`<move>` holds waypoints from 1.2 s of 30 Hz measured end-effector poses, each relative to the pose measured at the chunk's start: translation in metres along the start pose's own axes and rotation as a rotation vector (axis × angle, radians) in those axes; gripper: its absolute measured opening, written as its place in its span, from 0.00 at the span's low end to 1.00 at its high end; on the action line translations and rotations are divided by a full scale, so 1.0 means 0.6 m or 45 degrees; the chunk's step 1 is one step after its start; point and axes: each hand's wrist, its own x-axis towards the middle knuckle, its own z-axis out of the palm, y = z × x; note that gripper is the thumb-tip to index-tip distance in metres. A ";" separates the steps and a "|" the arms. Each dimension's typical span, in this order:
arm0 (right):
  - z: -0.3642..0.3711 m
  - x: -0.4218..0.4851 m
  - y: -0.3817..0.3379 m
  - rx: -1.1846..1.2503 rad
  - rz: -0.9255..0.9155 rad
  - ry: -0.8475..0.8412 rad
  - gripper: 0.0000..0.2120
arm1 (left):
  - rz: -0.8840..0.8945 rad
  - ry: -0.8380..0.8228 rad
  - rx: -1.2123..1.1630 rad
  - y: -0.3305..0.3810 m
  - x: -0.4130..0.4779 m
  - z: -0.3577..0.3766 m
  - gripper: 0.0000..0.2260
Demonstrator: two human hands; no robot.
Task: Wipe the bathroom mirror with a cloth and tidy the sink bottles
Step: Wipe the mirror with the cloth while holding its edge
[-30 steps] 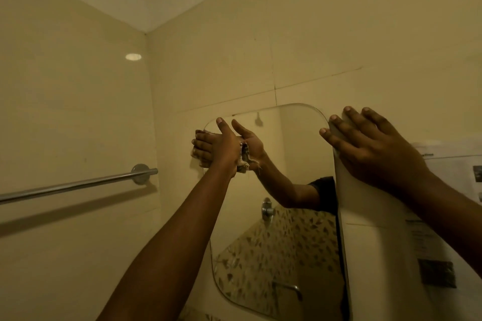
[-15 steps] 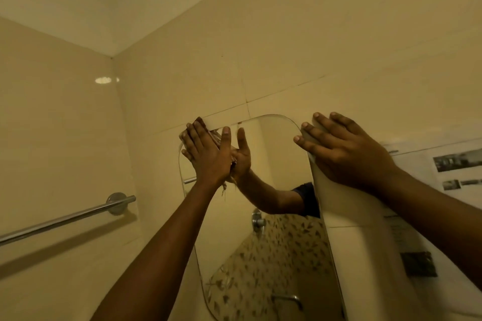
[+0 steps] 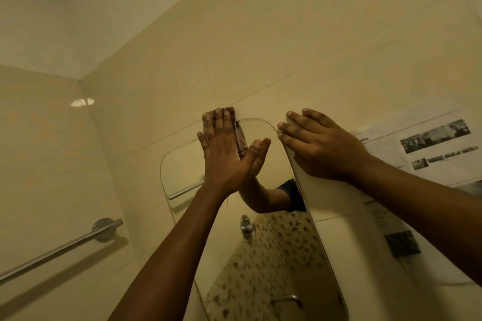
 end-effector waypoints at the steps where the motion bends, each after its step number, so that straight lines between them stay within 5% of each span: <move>1: -0.001 0.000 0.000 -0.009 0.006 0.002 0.24 | 0.031 -0.005 0.009 0.005 0.000 0.000 0.45; 14: -0.021 0.003 -0.006 -0.076 0.139 0.022 0.23 | 0.490 -0.106 0.151 0.026 -0.030 0.007 0.46; 36: -0.030 0.008 -0.014 -0.164 0.220 -0.033 0.24 | 0.876 -0.123 0.296 0.010 -0.106 0.051 0.45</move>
